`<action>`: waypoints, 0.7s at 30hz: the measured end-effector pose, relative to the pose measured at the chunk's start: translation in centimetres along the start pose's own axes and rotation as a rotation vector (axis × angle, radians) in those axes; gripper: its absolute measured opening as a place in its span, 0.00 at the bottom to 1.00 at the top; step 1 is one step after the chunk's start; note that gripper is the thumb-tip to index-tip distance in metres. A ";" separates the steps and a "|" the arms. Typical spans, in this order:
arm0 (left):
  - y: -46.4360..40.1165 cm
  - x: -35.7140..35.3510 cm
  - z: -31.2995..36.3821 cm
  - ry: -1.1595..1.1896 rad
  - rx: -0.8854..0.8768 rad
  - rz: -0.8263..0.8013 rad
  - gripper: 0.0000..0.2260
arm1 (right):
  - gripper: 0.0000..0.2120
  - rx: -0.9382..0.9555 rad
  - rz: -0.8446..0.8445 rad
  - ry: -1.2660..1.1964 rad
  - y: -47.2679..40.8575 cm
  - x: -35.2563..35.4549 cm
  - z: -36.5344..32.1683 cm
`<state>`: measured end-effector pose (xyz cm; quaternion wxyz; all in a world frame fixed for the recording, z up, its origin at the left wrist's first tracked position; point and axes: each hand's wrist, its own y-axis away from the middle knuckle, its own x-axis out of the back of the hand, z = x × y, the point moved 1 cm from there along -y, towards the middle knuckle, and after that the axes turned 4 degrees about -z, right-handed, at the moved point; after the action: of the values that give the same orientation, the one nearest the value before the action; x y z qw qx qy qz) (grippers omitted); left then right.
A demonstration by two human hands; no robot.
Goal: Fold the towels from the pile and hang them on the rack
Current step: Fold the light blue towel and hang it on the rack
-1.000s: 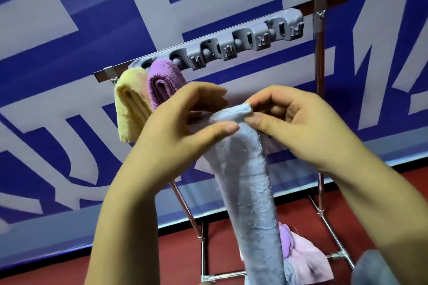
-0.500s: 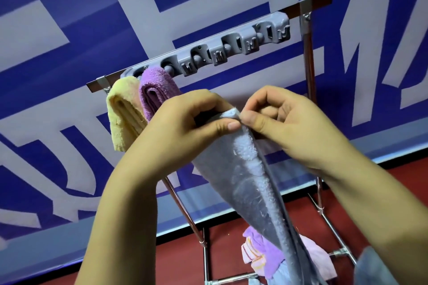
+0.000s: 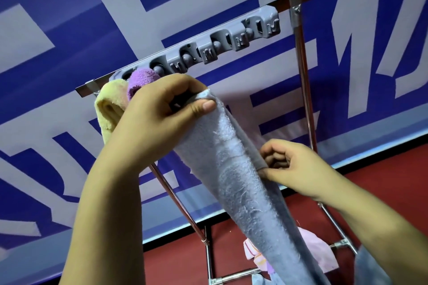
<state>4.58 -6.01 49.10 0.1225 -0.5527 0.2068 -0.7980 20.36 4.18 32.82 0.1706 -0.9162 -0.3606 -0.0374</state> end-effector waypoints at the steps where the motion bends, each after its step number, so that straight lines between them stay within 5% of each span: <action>1: 0.0 0.1 -0.1 -0.001 0.007 -0.001 0.11 | 0.13 0.002 0.014 0.016 -0.1 0.1 0.0; 21: -0.3 1.1 -1.1 -0.054 0.002 0.119 0.09 | 0.12 0.108 0.030 0.061 -0.5 -0.7 1.0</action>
<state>3.16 -6.03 49.80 0.1758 -0.5605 0.2349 -0.7745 19.42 4.41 31.93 0.2314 -0.9094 -0.3430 -0.0434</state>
